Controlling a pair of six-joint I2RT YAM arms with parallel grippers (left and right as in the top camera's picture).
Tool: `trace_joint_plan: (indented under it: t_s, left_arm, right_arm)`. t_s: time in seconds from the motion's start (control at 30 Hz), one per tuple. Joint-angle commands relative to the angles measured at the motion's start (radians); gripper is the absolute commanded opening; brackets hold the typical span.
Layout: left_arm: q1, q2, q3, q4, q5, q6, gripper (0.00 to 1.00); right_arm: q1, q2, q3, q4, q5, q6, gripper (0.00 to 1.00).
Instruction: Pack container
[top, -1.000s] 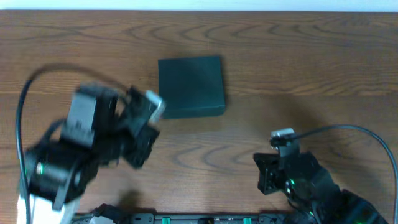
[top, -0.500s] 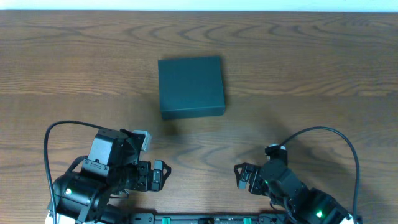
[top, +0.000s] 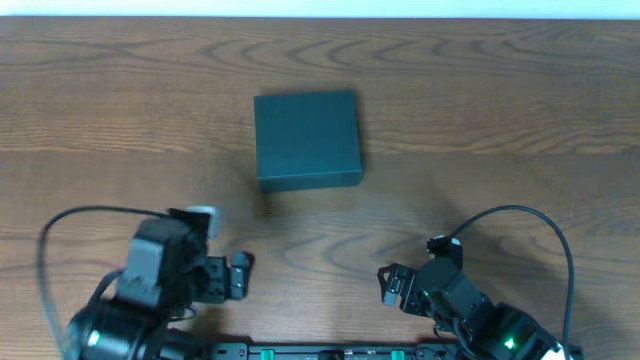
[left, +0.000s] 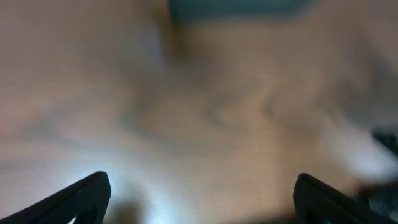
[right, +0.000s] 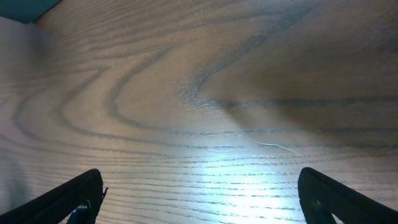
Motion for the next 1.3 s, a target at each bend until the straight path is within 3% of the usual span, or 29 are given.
trace_joint_plan:
  t_s: [0.0, 0.27, 0.7, 1.27]
  left_arm:
    - [0.071, -0.117, -0.06, 0.07, -0.138, 0.076, 0.95]
    - [0.236, -0.405, -0.335, 0.251, -0.134, 0.113, 0.95]
    - [0.247, -0.589, -0.632, 0.401, -0.042, 0.094, 0.95]
    - [0.247, -0.588, -0.641, 0.414, -0.029, 0.094, 0.95]
  right_arm:
    - [0.006, 0.001, -0.005, 0.002, 0.007, 0.013, 0.99]
    - [0.006, 0.001, -0.005, 0.002, 0.007, 0.013, 0.99]
    - [0.006, 0.001, -0.005, 0.002, 0.007, 0.013, 0.99]
    - [0.006, 0.001, -0.005, 0.002, 0.007, 0.013, 0.99]
